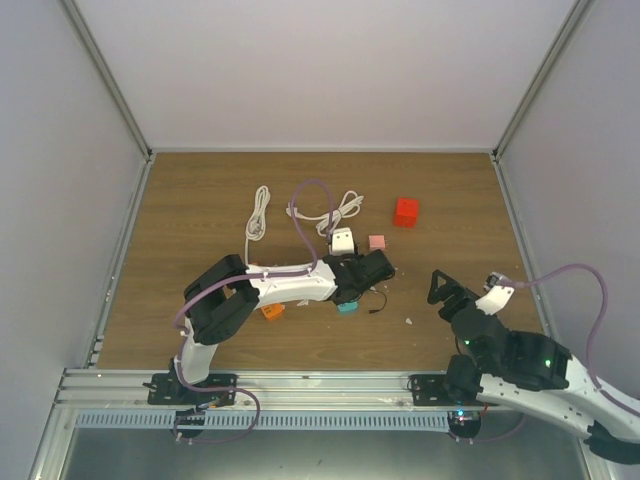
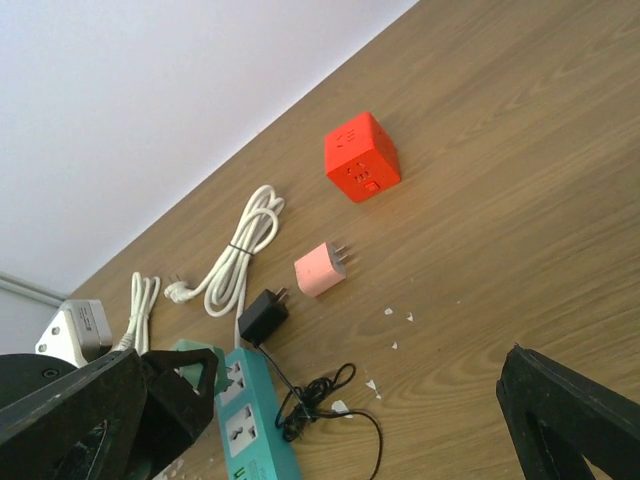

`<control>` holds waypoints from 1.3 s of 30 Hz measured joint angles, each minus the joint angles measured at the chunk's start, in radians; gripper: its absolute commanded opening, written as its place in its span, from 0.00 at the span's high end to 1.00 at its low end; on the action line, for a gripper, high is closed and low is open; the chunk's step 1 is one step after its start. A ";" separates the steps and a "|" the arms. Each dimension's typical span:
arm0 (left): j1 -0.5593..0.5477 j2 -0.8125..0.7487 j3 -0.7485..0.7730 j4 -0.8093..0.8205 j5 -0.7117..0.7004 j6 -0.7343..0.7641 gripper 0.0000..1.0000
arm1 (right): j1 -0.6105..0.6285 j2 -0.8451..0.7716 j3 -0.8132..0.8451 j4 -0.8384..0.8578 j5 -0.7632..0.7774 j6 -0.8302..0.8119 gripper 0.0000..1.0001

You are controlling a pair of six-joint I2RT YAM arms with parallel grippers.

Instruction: Insert the plug

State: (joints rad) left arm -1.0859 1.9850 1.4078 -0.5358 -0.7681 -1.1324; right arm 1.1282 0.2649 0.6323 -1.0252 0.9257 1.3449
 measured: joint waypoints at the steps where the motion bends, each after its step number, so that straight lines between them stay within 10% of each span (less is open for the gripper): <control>1: 0.001 0.000 0.000 0.001 0.001 0.000 1.00 | 0.000 -0.003 0.002 0.000 0.001 0.000 0.00; 39: 0.021 0.093 0.051 -0.066 -0.007 -0.150 1.00 | 0.000 -0.004 0.004 0.017 0.016 -0.031 0.01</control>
State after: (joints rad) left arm -1.0649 2.0777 1.4586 -0.6022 -0.7750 -1.2823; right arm 1.1282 0.2607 0.6361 -1.0084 0.9417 1.3140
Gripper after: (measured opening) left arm 0.290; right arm 0.995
